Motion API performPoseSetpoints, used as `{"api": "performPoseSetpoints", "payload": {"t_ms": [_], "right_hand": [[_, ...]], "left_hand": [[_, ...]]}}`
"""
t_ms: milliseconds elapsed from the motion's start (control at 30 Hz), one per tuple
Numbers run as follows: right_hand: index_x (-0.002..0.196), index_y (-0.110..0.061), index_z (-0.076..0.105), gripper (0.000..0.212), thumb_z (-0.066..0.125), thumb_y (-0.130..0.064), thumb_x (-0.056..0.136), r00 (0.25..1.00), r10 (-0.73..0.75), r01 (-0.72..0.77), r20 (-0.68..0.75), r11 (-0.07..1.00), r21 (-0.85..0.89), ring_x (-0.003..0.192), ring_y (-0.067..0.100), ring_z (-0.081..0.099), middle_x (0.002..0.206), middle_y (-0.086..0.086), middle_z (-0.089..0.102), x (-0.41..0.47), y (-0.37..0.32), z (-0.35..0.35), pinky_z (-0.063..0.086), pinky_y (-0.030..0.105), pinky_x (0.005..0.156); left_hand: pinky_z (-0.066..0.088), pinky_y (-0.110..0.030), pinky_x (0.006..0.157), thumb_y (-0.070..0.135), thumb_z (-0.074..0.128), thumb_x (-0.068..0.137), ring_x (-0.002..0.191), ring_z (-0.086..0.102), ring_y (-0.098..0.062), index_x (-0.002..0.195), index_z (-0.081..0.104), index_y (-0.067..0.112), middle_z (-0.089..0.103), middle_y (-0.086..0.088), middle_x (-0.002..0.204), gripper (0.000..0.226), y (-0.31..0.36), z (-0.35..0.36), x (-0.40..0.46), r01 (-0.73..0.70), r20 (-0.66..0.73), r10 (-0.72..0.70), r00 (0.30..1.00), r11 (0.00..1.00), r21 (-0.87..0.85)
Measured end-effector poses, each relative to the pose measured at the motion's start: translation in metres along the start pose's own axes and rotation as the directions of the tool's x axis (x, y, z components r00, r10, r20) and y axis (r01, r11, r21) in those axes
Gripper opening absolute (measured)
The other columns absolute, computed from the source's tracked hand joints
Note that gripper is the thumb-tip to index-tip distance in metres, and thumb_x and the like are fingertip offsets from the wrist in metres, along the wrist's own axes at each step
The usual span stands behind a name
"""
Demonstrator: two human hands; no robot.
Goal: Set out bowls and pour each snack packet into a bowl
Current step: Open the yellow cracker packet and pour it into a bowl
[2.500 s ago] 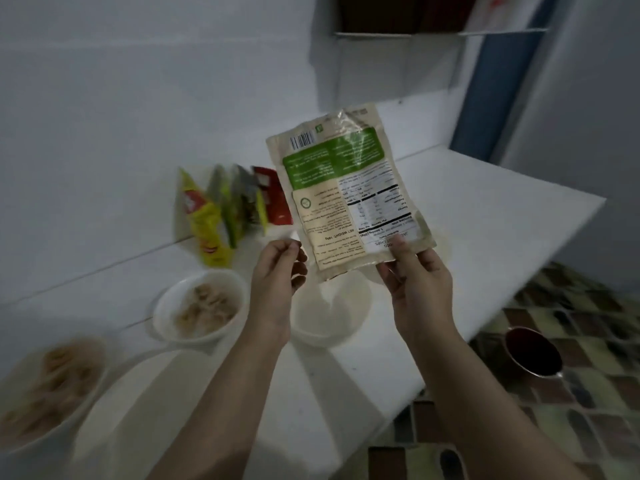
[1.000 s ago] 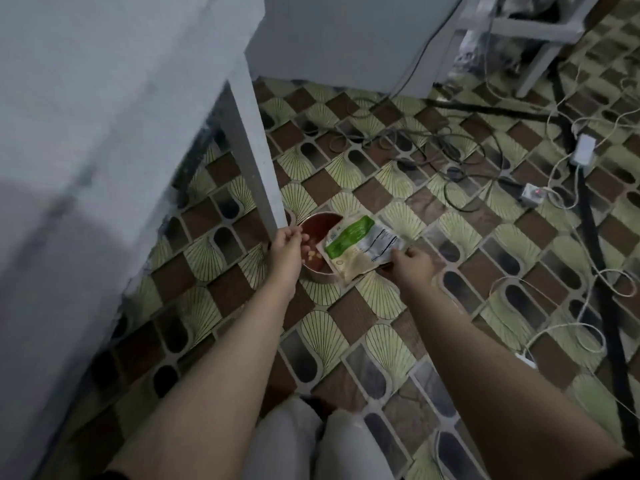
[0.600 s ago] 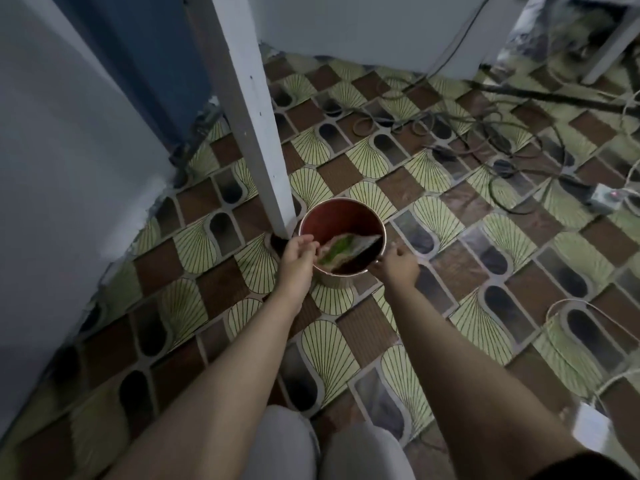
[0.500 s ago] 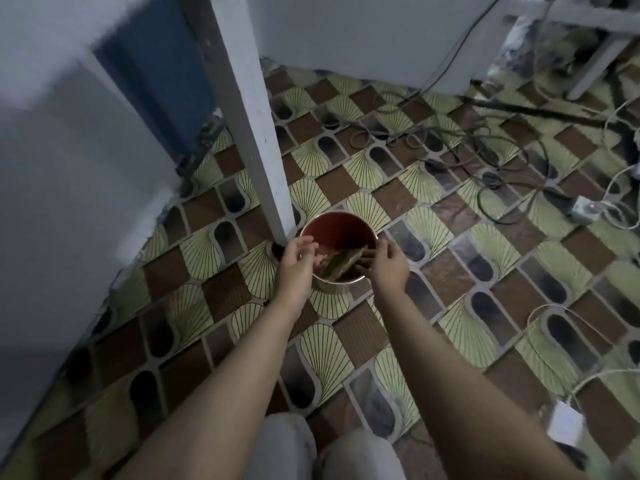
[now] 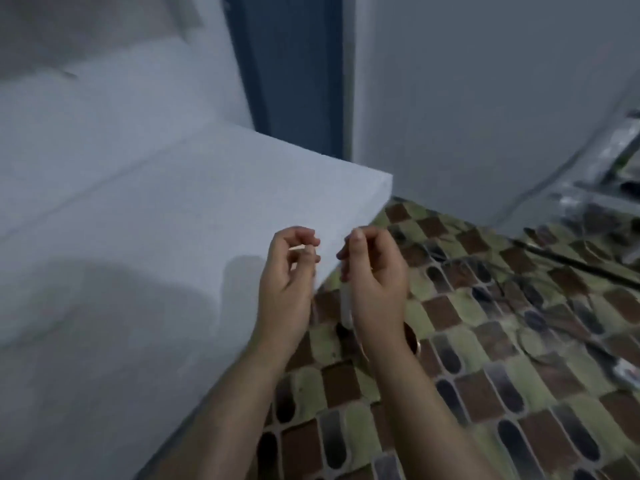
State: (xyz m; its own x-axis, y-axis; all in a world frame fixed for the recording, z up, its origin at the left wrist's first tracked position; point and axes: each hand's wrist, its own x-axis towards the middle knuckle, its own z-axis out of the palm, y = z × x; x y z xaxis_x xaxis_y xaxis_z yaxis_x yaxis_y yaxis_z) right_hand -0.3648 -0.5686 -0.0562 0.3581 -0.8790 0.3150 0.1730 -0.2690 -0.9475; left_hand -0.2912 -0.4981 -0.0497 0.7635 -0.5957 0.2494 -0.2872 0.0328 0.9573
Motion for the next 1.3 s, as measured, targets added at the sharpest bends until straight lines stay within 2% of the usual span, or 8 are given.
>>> {"api": "performPoseSetpoints", "payload": {"t_ms": [200, 467, 600, 700, 867, 967, 1133, 1300], "right_hand": [[0.088, -0.017, 0.061, 0.016, 0.053, -0.022, 0.101, 0.951, -0.105, 0.062, 0.290, 0.986, 0.155, 0.071, 0.011, 0.064, 0.075, -0.007, 0.064, -0.037, -0.083, 0.129, 0.054, 0.051, 0.066], [0.090, -0.014, 0.058, 0.013, 0.056, -0.021, 0.100, 0.760, -0.180, -0.015, 0.624, 0.956, 0.294, 0.065, 0.010, 0.060, 0.075, 0.006, 0.063, -0.152, -0.143, 0.293, 0.053, 0.039, 0.063], [0.087, -0.017, 0.059, 0.015, 0.050, -0.019, 0.099, 0.661, -0.182, -0.035, 0.728, 0.962, 0.271, 0.059, 0.019, 0.055, 0.069, -0.005, 0.063, -0.210, -0.161, 0.375, 0.053, 0.040, 0.060], [0.085, -0.016, 0.058, 0.019, 0.048, -0.021, 0.100, 0.608, -0.240, 0.030, 0.757, 0.960, 0.280, 0.061, 0.027, 0.056, 0.070, 0.005, 0.063, -0.245, -0.176, 0.438, 0.053, 0.044, 0.062], [0.083, -0.014, 0.056, 0.021, 0.047, -0.021, 0.101, 0.565, -0.358, 0.200, 0.743, 0.933, 0.298, 0.062, 0.016, 0.054, 0.072, 0.007, 0.063, -0.279, -0.199, 0.526, 0.043, 0.030, 0.061], [0.087, -0.016, 0.058, 0.021, 0.046, -0.025, 0.102, 0.549, -0.372, 0.249, 0.748, 0.928, 0.279, 0.064, 0.022, 0.058, 0.074, 0.002, 0.065, -0.291, -0.202, 0.567, 0.049, 0.040, 0.065], [0.085, -0.015, 0.058, 0.022, 0.046, -0.026, 0.101, 0.520, -0.417, 0.354, 0.745, 0.899, 0.256, 0.060, 0.021, 0.057, 0.065, 0.003, 0.061, -0.301, -0.195, 0.611, 0.051, 0.044, 0.061], [0.084, -0.013, 0.060, 0.024, 0.048, -0.026, 0.101, 0.443, -0.416, 0.440, 0.794, 0.873, 0.212, 0.063, 0.018, 0.058, 0.067, 0.002, 0.062, -0.312, -0.183, 0.639, 0.050, 0.040, 0.063]], "left_hand": [[0.050, -0.023, 0.079, 0.011, 0.047, 0.099, 0.085, 0.060, -0.003, 0.101, 0.054, 0.031, 0.062, 0.016, 0.097, 0.021, 0.058, -0.150, -0.011, -0.081, -0.357, 0.105, 0.928, 0.993, 0.081], [0.047, -0.029, 0.079, 0.013, 0.048, 0.087, 0.089, 0.057, -0.012, 0.097, 0.056, 0.031, 0.061, 0.016, 0.095, 0.022, 0.063, -0.350, -0.089, -0.023, -0.732, 0.149, 0.665, 0.983, 0.180], [0.042, -0.012, 0.073, 0.002, 0.051, 0.093, 0.080, 0.054, 0.000, 0.095, 0.057, 0.023, 0.060, 0.012, 0.091, 0.022, 0.059, -0.442, -0.112, 0.045, -0.821, 0.196, 0.536, 0.964, 0.260], [0.038, -0.008, 0.071, 0.009, 0.052, 0.096, 0.075, 0.051, 0.006, 0.092, 0.058, 0.019, 0.058, 0.008, 0.087, 0.013, 0.055, -0.513, -0.119, 0.113, -0.847, 0.218, 0.485, 0.945, 0.308], [0.042, -0.032, 0.088, 0.014, 0.053, 0.095, 0.098, 0.055, -0.025, 0.097, 0.064, 0.009, 0.055, -0.001, 0.093, 0.011, 0.038, -0.625, -0.110, 0.368, -0.837, 0.286, 0.467, 0.798, 0.478], [0.030, -0.029, 0.090, 0.018, 0.052, 0.093, 0.113, 0.045, -0.030, 0.109, 0.062, 0.013, 0.053, -0.007, 0.112, 0.019, 0.026, -0.680, -0.094, 0.564, -0.856, 0.192, 0.480, 0.680, 0.469], [0.040, -0.041, 0.091, 0.030, 0.049, 0.094, 0.121, 0.039, -0.032, 0.126, 0.047, 0.013, 0.045, -0.013, 0.129, 0.037, 0.009, -0.743, -0.068, 0.789, -0.904, 0.024, 0.427, 0.479, 0.385], [0.045, -0.044, 0.093, 0.036, 0.050, 0.093, 0.118, 0.048, -0.035, 0.127, 0.044, 0.010, 0.050, -0.014, 0.127, 0.044, -0.018, -0.783, -0.064, 0.862, -0.894, -0.235, 0.381, 0.439, 0.252]]}}
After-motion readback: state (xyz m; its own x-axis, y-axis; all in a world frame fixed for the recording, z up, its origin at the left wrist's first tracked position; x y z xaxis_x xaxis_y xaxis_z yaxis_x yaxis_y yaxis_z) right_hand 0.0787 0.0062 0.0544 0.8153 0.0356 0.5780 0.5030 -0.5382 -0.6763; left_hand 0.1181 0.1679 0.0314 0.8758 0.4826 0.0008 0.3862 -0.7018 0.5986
